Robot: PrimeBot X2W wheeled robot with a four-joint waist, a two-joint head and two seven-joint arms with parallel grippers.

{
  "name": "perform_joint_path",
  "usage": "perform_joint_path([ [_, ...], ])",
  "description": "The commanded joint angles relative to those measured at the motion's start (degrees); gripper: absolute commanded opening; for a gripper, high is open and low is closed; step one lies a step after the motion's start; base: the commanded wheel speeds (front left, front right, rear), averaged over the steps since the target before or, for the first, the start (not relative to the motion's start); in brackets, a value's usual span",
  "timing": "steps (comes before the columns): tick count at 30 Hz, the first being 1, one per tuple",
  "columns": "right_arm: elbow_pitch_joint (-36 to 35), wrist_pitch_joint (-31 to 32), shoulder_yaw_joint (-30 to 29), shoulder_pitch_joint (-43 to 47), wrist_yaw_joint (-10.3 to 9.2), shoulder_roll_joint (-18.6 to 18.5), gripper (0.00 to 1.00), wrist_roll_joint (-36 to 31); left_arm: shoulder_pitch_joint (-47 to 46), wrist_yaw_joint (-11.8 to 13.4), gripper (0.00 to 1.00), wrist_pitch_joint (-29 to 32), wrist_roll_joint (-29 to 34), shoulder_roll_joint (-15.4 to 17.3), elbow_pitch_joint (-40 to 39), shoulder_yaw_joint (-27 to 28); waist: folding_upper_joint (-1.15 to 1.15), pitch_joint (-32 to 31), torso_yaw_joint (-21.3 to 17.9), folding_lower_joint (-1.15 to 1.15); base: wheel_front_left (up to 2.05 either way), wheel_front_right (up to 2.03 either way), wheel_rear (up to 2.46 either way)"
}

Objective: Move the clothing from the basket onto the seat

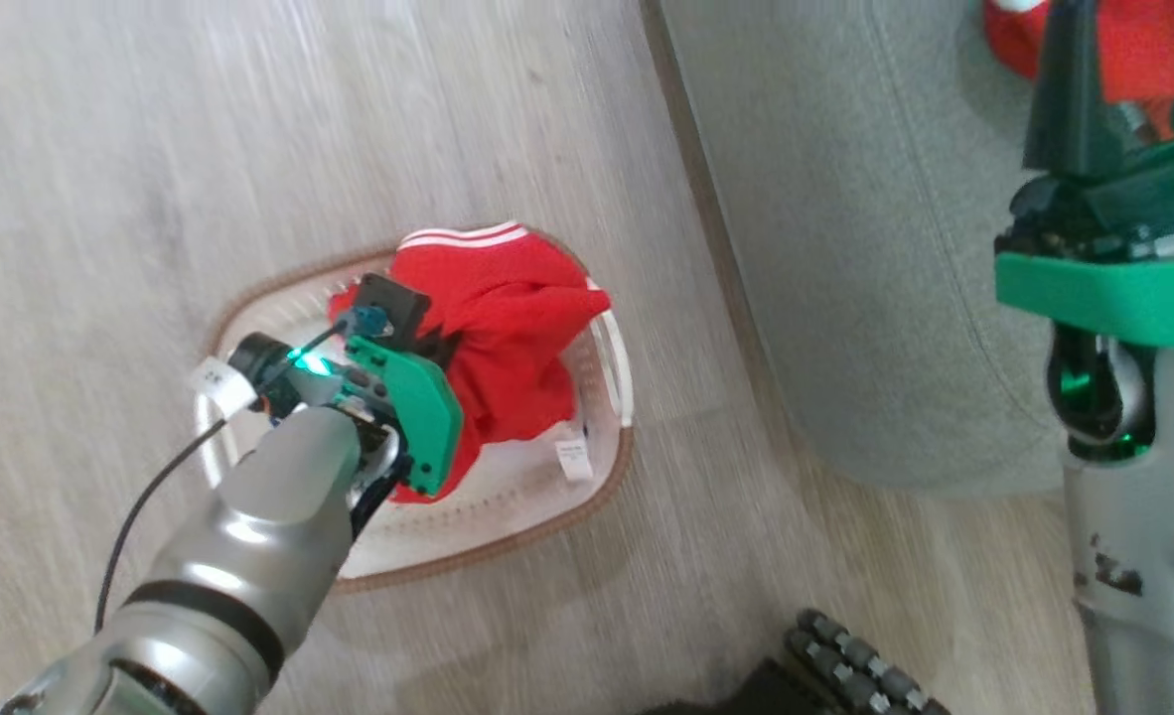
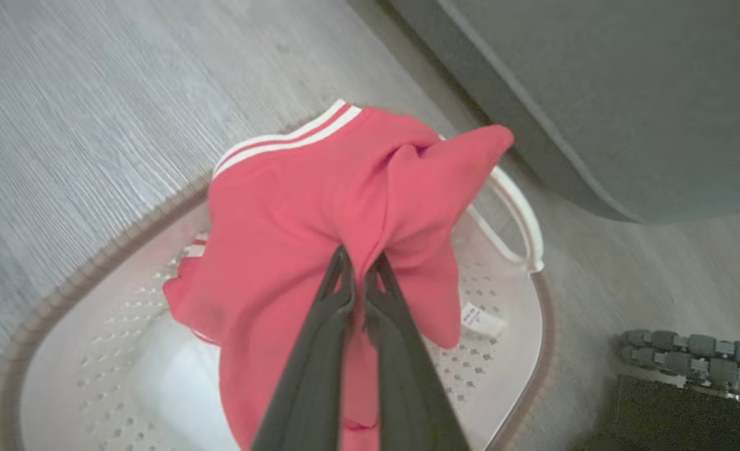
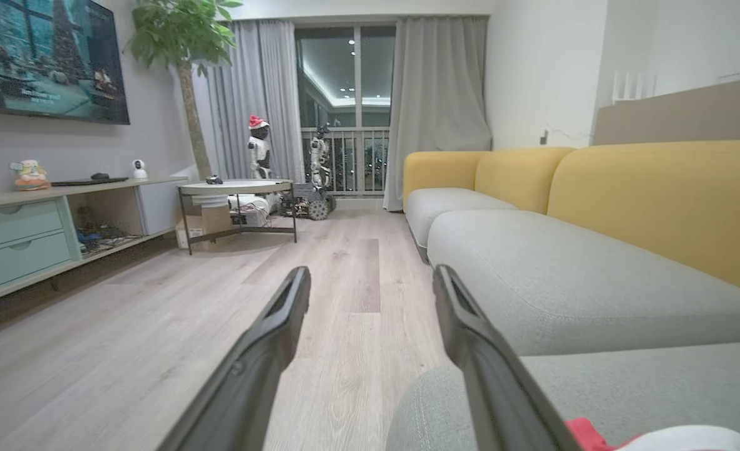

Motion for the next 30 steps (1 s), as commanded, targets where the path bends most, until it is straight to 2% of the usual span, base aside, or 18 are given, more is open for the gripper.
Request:
perform_joint_path([
  [1,-1.46,-0.28,1.18,1.22,-0.01,-0.8,1.0,0.01,0.83,0.06,0.0,-1.41,-0.73,0.05,-1.85,0.39,0.0,-4.91,2.38,0.0,0.0,0.0,0.0],
  [10,0.94,-0.01,1.48,6.99,-0.01,-2.91,1.0,0.81,2.83,0.06,0.0,-6.8,-3.45,-0.11,-8.02,-1.77,0.0,-14.73,5.64,0.0,0.0,0.0,0.0],
  [15,1.68,0.96,2.14,11.76,-0.01,-4.26,1.0,1.26,3.29,0.25,0.0,-8.32,-4.18,0.28,-13.3,-1.19,0.0,-19.42,7.63,0.0,0.0,0.0,0.0],
  [23,2.22,2.28,3.95,18.19,-0.01,-4.4,1.0,1.91,4.15,2.99,0.0,-8.85,-4.86,2.38,-24.7,1.16,0.0,-24.98,9.6,0.0,0.0,0.0,0.0],
  [30,3.19,2.6,6.27,21.91,-0.01,-3.57,1.0,2.78,2.64,5.22,0.0,-5.23,-5.56,5.84,-35.15,2.68,0.0,-28.16,10.67,0.0,0.0,0.0,0.0],
])
